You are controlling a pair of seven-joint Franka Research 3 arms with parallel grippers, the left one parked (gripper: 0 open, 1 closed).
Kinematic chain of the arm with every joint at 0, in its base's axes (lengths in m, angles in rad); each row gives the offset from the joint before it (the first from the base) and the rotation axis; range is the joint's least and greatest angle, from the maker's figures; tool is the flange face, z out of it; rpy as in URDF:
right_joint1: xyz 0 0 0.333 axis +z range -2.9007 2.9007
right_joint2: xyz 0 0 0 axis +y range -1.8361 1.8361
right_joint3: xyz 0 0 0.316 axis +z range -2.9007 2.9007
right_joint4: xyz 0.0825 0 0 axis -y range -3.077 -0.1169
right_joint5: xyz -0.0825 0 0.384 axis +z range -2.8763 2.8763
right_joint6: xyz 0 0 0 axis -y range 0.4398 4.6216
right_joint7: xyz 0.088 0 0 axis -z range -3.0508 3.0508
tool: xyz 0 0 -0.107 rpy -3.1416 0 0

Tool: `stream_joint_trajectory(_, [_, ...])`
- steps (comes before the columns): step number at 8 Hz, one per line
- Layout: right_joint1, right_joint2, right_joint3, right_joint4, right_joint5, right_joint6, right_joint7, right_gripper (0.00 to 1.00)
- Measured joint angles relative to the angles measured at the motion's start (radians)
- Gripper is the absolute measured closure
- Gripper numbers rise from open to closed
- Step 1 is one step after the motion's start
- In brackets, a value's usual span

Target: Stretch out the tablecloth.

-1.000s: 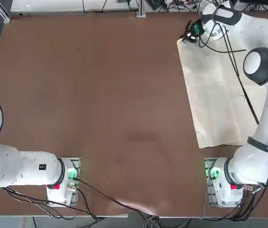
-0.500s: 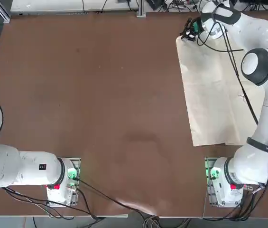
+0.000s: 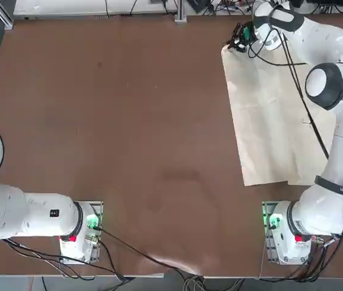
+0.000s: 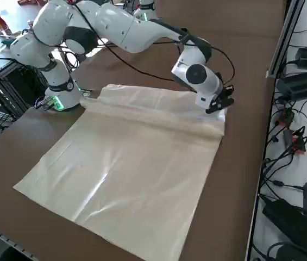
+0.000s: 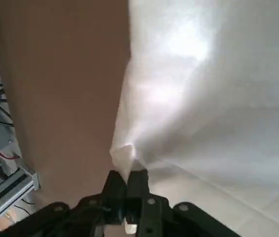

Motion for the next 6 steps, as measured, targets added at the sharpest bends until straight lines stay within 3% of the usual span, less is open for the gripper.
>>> stream_joint_trajectory(6, [0.050, 0.040, -0.021, 0.056, 0.029, 0.024, 0.075, 0.98])
